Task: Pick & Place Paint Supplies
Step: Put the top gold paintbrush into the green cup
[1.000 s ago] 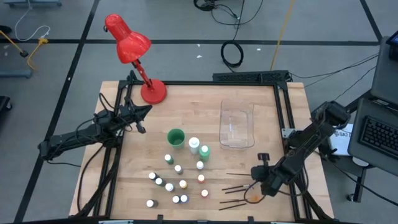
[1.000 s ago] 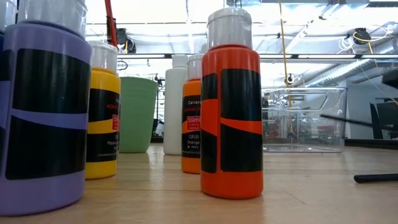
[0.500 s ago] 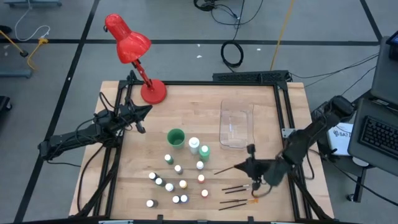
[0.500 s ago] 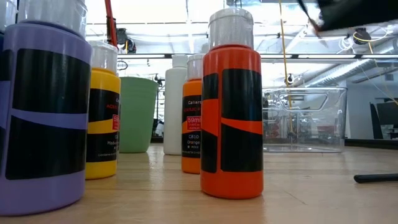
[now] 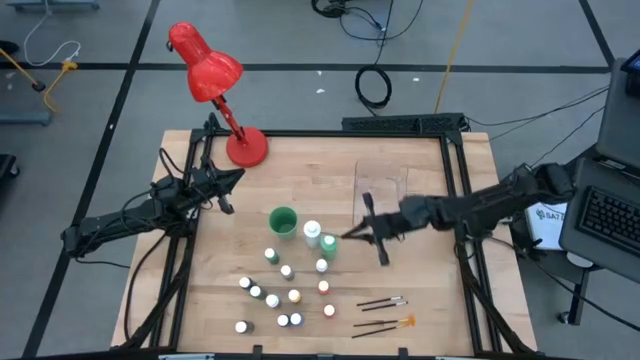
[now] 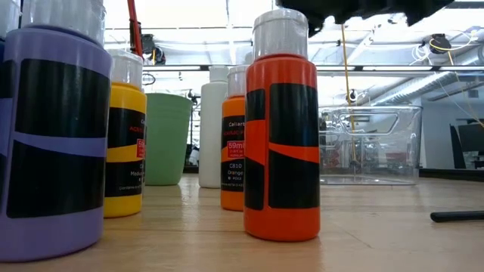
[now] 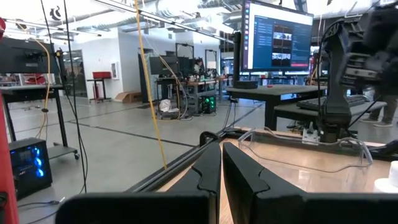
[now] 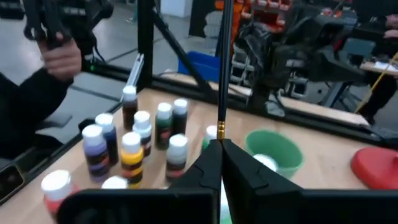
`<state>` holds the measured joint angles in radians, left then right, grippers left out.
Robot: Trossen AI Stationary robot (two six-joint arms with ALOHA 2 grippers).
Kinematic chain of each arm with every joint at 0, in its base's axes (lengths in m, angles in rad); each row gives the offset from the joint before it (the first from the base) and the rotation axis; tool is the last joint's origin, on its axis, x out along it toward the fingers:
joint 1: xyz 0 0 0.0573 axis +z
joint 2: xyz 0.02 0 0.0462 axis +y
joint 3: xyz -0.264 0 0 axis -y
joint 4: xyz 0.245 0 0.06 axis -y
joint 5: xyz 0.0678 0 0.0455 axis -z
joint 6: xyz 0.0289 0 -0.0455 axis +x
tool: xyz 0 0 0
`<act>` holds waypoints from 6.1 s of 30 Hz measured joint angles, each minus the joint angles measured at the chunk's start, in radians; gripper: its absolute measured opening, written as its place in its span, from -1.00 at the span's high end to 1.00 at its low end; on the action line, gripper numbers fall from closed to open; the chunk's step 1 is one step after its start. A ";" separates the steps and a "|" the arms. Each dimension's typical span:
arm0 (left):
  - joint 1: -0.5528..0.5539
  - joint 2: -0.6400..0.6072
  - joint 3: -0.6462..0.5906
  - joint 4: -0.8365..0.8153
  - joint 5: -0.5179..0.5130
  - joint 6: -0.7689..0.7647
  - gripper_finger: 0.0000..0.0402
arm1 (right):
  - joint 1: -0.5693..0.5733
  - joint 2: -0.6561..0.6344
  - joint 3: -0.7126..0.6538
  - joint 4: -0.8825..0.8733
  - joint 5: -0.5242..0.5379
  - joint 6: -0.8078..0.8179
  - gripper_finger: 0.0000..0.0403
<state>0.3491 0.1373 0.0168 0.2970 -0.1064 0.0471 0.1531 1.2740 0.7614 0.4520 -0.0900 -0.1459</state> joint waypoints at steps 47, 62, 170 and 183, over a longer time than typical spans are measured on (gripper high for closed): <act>0.000 0.000 0.000 -0.032 0.000 0.038 0.89 | -0.014 0.637 0.863 -0.601 1.165 -1.687 1.00; 0.000 0.000 0.000 -0.062 0.000 0.023 0.89 | 0.032 0.636 0.698 -0.363 1.053 -1.934 1.00; 0.000 0.000 0.000 -0.147 0.026 -0.023 0.89 | 0.365 -0.268 -0.656 0.492 0.385 -0.249 0.98; 0.000 0.000 0.000 -0.164 0.026 0.009 0.89 | 0.466 -0.260 -0.436 0.027 0.481 0.080 0.98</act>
<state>0.3492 0.1371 0.0166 0.1333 -0.0803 0.0564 0.6188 1.0142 0.3258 0.4787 0.3910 -0.0655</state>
